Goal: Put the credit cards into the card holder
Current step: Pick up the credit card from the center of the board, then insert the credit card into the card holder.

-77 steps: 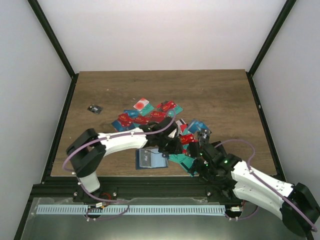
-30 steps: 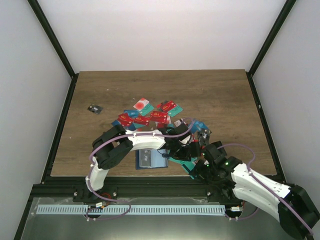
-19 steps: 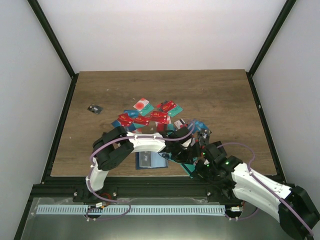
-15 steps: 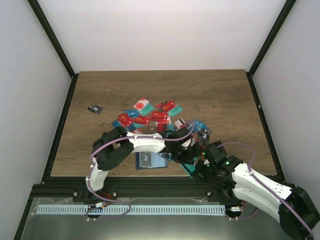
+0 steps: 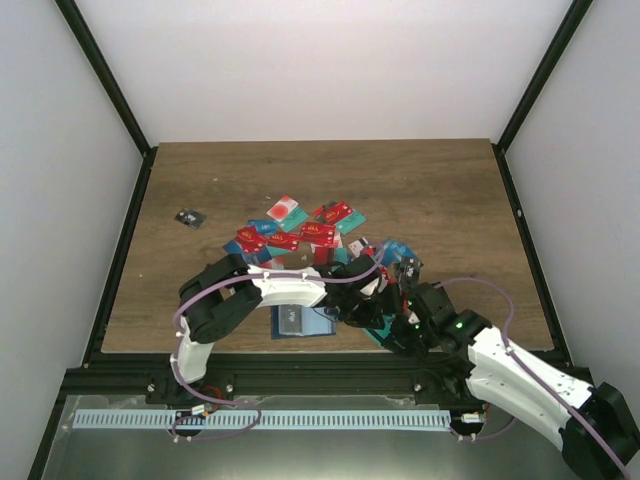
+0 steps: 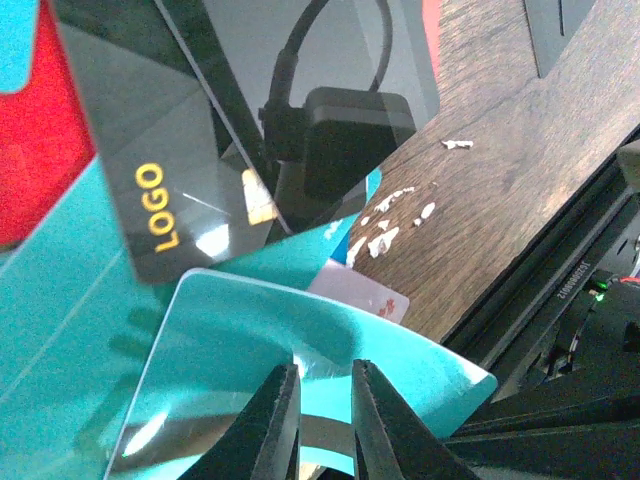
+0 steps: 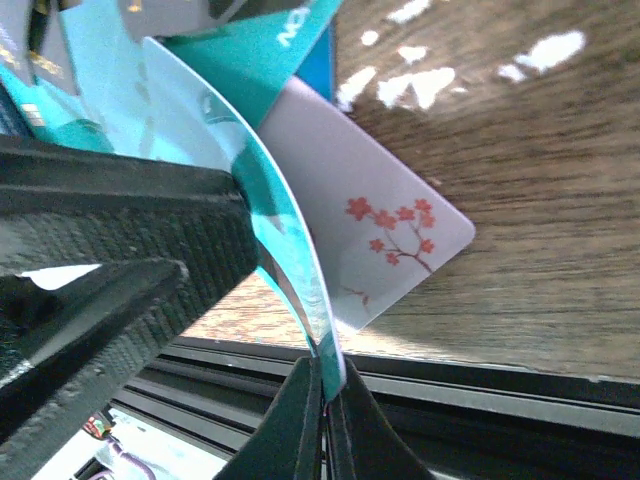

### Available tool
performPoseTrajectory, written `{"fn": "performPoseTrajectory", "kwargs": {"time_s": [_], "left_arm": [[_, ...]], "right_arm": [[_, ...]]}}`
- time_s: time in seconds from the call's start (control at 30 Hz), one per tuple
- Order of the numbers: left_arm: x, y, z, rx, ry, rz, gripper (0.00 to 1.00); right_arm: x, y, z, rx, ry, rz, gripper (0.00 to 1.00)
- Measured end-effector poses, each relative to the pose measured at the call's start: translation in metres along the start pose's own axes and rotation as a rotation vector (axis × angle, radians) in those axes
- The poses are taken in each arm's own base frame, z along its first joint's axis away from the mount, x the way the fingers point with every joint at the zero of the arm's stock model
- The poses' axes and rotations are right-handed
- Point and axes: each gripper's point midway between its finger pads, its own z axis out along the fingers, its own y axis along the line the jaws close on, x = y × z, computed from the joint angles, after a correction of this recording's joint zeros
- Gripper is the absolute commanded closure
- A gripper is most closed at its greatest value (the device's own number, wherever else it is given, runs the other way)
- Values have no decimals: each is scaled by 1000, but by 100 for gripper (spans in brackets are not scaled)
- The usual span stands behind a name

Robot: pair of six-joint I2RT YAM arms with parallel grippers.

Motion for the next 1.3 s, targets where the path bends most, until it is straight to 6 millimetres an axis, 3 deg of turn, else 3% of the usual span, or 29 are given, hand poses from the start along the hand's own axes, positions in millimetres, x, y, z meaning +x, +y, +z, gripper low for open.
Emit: {"fn": "performPoseTrajectory", "kwargs": {"time_s": [0.2,0.4,0.67,1.0,1.3], "left_arm": [[0,0,-16,-37,-30,-26,83],[-8,-10,-56,-65,-118,-51,83],[-30,-31,-145,-25,-338,-105,80],[-30,-30,-245,48,-565,-228,72],[-19,-46,-331,202,-755,-274,48]], "right_arm": [[-5,16,-7,-40,-24,-37,99],[-8,37,-15,-116,-46,-92,99],[-12,67,-31,-219,-91,-169,99],[-28,138,-78,-411,-222,-266,99],[-40,202,-124,-635,-325,-263,99]]}}
